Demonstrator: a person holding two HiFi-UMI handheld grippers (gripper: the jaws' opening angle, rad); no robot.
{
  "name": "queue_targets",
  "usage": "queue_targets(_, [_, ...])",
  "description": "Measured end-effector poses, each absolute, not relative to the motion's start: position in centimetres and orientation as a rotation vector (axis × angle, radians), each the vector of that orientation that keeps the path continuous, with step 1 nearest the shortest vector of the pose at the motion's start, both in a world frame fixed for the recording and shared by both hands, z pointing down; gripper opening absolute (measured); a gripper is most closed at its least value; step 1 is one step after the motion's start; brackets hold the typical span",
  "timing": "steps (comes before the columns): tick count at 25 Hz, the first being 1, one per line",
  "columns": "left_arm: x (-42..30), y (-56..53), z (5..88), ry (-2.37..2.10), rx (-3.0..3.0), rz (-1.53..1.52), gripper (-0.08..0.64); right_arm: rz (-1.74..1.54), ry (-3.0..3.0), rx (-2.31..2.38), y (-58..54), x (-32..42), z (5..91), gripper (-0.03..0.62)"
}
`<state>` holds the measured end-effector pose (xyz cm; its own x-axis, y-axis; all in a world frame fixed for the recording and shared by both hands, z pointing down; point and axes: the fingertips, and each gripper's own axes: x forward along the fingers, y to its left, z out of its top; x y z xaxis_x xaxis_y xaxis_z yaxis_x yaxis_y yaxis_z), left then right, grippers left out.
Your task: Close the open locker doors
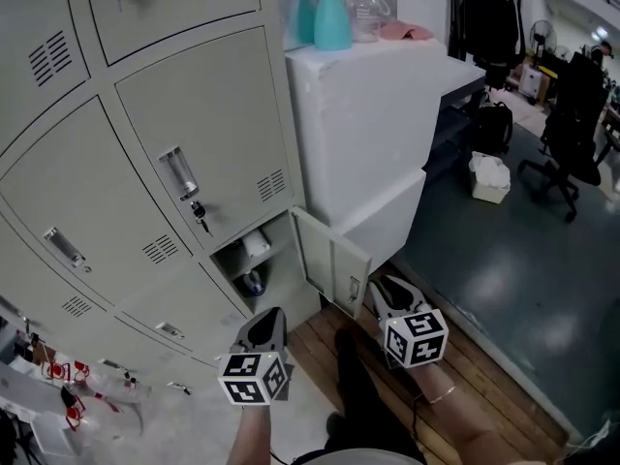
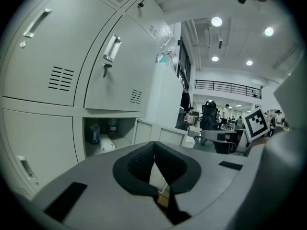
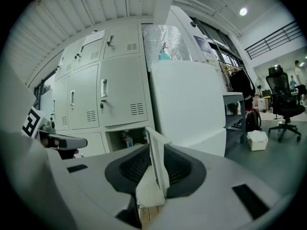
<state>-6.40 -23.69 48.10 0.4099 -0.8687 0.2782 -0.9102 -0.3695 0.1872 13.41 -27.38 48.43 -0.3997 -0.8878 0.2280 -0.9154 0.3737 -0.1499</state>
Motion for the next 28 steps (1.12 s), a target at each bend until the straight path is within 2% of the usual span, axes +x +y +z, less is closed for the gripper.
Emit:
queue_targets(15, [-5.5, -25.1, 51.6, -1.515, 2.328, 0.257, 0.020, 0.514, -2.566, 1.620, -34.3, 14.0, 51.3, 0.163])
queue_targets(19, [-5.9, -25.4, 51.9, -1.523, 2.317, 0.266, 0.020, 0.512, -2.589, 1.587, -35.1, 13.7, 51.7, 0.156])
queue_targets(24, [-6.3, -25.6, 52.0, -1.529, 2.310, 0.267, 0.020, 0.498, -2.600, 1.540, -35.1, 12.8, 51.7, 0.114])
queue_targets(28, [-6.8, -25.2, 51.8, -1.534, 2.309, 0.263, 0.020, 0.491, -2.604, 1.520, -34.2, 11.9, 51.5, 0.114])
